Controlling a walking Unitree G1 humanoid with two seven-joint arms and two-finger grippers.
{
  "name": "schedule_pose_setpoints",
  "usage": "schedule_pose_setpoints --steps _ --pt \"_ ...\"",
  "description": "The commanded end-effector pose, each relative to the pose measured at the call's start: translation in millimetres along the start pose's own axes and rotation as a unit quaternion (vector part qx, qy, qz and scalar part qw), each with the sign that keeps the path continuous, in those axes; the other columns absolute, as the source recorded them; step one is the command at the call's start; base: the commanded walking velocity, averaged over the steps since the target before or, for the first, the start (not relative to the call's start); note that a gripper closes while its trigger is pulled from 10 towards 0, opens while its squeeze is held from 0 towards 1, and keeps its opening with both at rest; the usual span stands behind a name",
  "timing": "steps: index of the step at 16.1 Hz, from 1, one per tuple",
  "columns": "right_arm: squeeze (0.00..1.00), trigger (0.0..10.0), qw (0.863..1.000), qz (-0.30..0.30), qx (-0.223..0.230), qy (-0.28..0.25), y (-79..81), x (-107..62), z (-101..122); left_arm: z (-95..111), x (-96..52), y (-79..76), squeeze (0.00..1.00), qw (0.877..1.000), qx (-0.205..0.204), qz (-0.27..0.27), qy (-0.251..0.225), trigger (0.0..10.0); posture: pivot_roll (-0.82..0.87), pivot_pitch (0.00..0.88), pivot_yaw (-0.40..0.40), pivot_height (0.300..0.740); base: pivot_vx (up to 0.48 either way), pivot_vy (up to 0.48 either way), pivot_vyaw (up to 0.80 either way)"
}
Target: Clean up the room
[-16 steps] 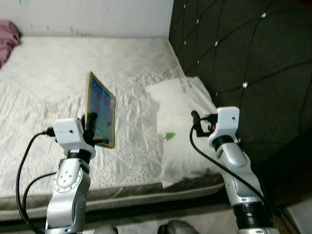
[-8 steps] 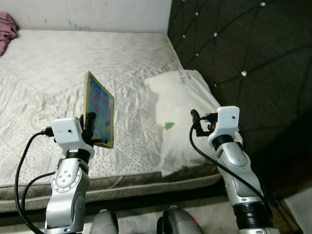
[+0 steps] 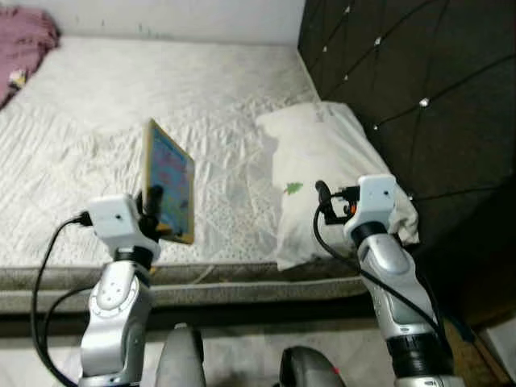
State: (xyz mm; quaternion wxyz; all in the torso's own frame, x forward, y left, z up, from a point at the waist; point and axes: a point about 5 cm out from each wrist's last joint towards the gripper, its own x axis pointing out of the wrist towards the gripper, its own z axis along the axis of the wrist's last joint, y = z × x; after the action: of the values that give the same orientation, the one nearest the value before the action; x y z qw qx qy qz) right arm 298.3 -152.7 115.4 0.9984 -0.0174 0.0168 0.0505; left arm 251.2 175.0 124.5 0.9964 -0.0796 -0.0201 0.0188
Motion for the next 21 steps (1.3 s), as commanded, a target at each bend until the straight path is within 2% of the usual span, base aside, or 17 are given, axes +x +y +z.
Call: schedule_pose_setpoints --steps 1,9,17,19,20,21 --pt "0.0 10.0 1.0 -0.001 -0.005 -0.005 -1.4 1.8 4.2 13.7 4.1 -4.1 0.0 0.999 -0.002 -0.013 -0.032 10.0 -0.06 0.04 -0.07 0.677 0.262 0.0 0.0" --pt "0.0 10.0 1.0 -0.001 -0.007 -0.007 -1.8 2.3 5.3 14.2 5.5 -5.7 0.0 0.999 -0.003 -0.018 -0.034 10.0 -0.07 0.044 -0.068 0.677 0.304 0.0 0.0" --pt "0.0 10.0 1.0 -0.001 -0.008 -0.005 -2.3 0.2 4.1 12.4 4.1 -7.3 0.0 0.999 -0.004 -0.023 -0.033 10.0 -0.07 0.04 -0.067 0.677 0.48 0.0 0.0" --pt "0.0 10.0 1.0 0.001 -0.01 -0.004 -2.3 0.1 3.9 12.5 4.8 -8.4 0.0 0.999 -0.006 -0.023 -0.03 10.0 -0.07 0.04 -0.071 0.677 0.133 0.0 0.0" --pt "0.0 10.0 1.0 0.002 -0.011 -0.004 -2.0 0.2 3.9 10.2 5.2 -8.5 0.0 1.0 -0.011 -0.02 -0.021 10.0 -0.07 0.041 -0.076 0.677 0.0 0.0 0.0" --pt "0.0 10.0 1.0 0.005 -0.013 -0.002 -1.4 -0.2 3.6 6.4 5.1 -8.3 0.0 0.999 -0.032 -0.007 -0.007 10.0 -0.07 0.045 -0.078 0.677 0.0 0.0 0.0"
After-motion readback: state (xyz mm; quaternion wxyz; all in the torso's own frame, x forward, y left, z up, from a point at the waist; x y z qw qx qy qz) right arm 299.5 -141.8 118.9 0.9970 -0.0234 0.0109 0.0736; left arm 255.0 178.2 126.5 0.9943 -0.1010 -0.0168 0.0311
